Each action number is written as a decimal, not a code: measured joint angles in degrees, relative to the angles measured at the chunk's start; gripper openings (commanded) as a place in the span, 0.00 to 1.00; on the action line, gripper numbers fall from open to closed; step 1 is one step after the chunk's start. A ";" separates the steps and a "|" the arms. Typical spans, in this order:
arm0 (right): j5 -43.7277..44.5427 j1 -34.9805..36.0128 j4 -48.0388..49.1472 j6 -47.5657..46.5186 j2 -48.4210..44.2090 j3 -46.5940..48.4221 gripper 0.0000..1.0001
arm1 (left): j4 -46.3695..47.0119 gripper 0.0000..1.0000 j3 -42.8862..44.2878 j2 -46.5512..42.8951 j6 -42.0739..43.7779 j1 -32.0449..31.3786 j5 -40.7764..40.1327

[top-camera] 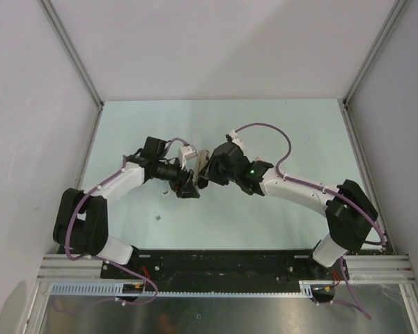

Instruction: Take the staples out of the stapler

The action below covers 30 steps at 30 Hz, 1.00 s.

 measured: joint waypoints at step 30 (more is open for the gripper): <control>-5.03 0.09 -1.73 0.63 -0.79 0.00 0.00 | -0.57 0.06 1.42 2.27 3.63 0.00 -6.67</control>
